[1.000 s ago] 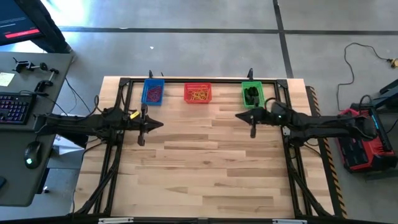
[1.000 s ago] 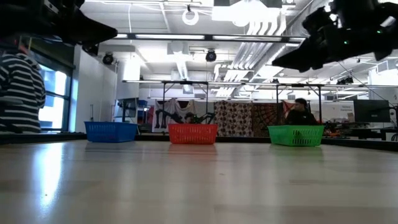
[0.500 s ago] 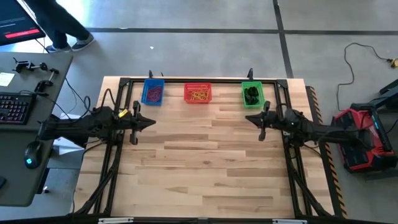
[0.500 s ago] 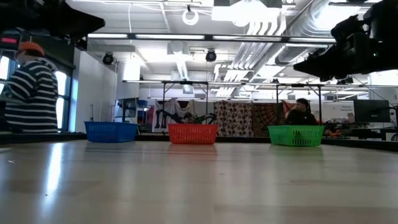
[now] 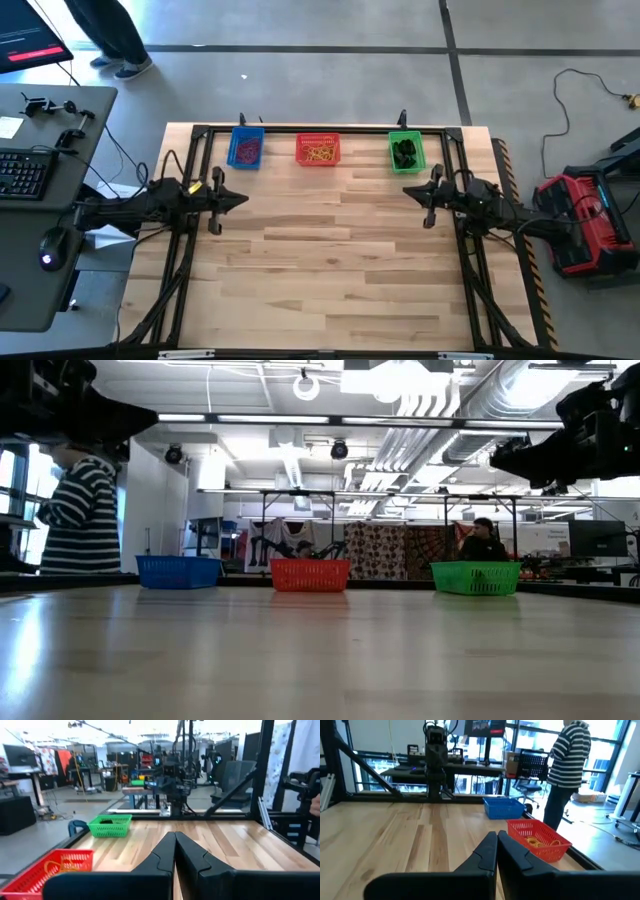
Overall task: Sort rubber bands into baskets
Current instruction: Return to Home Position
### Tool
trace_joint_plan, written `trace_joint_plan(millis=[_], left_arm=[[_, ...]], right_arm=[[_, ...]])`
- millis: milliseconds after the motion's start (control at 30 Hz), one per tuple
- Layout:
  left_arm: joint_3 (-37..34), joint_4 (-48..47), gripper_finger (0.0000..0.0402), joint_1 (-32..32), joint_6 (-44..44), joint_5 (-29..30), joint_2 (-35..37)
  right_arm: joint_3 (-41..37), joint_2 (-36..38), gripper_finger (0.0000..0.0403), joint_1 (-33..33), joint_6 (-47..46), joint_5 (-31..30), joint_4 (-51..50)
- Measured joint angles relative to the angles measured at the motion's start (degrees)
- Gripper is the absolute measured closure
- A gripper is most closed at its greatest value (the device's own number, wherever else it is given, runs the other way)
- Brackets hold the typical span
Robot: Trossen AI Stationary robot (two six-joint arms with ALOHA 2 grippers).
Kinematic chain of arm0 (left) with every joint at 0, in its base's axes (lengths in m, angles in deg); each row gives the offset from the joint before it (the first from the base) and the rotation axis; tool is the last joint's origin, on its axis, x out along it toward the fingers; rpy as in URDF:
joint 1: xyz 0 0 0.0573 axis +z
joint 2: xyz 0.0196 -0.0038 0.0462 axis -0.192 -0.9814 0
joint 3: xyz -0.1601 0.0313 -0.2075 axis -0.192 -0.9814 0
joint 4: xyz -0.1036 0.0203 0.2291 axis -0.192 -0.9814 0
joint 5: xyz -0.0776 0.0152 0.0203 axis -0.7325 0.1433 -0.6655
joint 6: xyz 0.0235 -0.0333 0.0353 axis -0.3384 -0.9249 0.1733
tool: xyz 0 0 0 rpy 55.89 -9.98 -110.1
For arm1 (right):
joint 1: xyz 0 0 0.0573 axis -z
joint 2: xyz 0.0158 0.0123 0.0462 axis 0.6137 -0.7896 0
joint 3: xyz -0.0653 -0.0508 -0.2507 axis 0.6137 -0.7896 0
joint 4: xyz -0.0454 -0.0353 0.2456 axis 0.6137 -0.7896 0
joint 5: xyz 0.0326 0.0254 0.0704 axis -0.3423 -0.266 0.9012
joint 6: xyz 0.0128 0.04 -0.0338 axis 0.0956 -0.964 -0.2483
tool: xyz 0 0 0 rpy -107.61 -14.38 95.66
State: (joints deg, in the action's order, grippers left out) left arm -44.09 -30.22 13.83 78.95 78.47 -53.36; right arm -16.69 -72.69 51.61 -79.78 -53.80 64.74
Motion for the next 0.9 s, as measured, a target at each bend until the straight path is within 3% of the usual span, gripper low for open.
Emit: trace_joint_plan(millis=[200, 400, 667, 900], left_arm=[[-0.28, -2.38, 0.0401, 0.01, -0.14, 0.73, 1.22], [-4.24, 3.01, 0.0401, 0.03, 0.32, 0.71, 1.37], [-4.39, 3.18, 0.0401, 0.17, 1.24, 0.57, 1.35], [-1.51, -3.65, 0.0401, 0.09, 1.03, -1.23, 1.35]], right_arm=[[0.00, 0.94, 0.0403, 0.09, -0.04, 0.98, -0.91], [0.00, 0.92, 0.0403, 0.09, -0.45, 1.84, -0.16], [-0.39, 0.69, 0.0403, 0.11, -1.46, 2.22, 0.45], [-0.39, 0.93, 0.0403, 0.13, 0.46, 1.76, 0.39]])
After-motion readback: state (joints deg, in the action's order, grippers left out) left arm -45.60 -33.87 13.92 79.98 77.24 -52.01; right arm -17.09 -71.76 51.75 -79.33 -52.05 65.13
